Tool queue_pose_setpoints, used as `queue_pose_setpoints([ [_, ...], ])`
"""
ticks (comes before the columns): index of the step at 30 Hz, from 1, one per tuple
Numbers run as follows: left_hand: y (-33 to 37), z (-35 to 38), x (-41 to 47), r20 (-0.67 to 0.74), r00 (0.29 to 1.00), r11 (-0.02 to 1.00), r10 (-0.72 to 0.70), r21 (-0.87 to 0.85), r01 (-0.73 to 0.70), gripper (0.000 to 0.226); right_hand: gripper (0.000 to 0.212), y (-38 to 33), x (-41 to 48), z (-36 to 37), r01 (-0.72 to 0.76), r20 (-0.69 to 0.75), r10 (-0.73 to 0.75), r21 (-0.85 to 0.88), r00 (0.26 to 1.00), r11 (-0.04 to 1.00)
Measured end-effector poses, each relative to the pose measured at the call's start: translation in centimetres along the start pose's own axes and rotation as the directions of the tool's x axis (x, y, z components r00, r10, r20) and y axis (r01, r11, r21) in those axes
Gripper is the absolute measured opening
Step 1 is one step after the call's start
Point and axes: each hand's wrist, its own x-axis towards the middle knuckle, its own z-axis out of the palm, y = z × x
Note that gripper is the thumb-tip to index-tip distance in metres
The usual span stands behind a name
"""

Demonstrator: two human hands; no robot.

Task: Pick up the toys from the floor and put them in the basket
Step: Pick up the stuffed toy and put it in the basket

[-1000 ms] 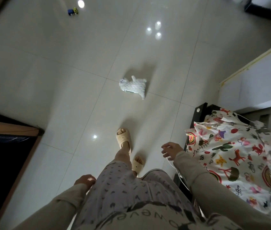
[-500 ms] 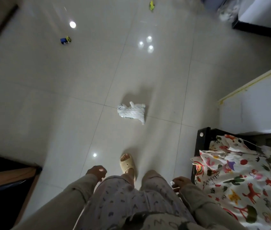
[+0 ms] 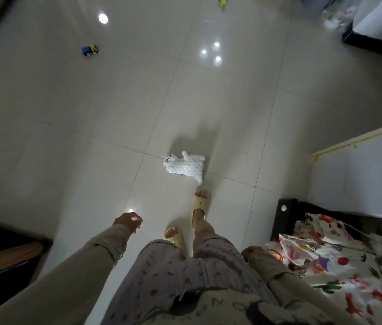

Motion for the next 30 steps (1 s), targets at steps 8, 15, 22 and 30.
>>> queue_pose_setpoints([
  [8, 0.6, 3.8, 0.1, 0.156, 0.970, 0.982, -0.187, 0.044, 0.183, 0.034, 0.032, -12.4, 1.4, -7.6, 0.255, -0.016, -0.254, 0.036, 0.967, 0.966],
  [15, 3.8, 1.5, 2.2, 0.121, 0.971, 0.952, -0.206, -0.205, 0.227, 0.023, 0.030, -17.0, 1.5, -9.4, 0.286, 0.026, -0.287, 0.029, 0.958, 0.958],
  [22, 10.8, -3.2, 6.2, 0.109, 0.994, 0.981, -0.027, -0.190, 0.047, 0.029, 0.029, -15.7, 3.9, -9.7, 0.180, 0.020, -0.179, -0.037, 0.984, 0.983],
  [30, 13.8, -7.5, 10.1, 0.121, 0.992, 0.960, -0.024, -0.274, 0.056, 0.025, 0.029, -16.0, 5.5, -8.8, 0.117, 0.017, -0.117, -0.001, 0.993, 0.993],
])
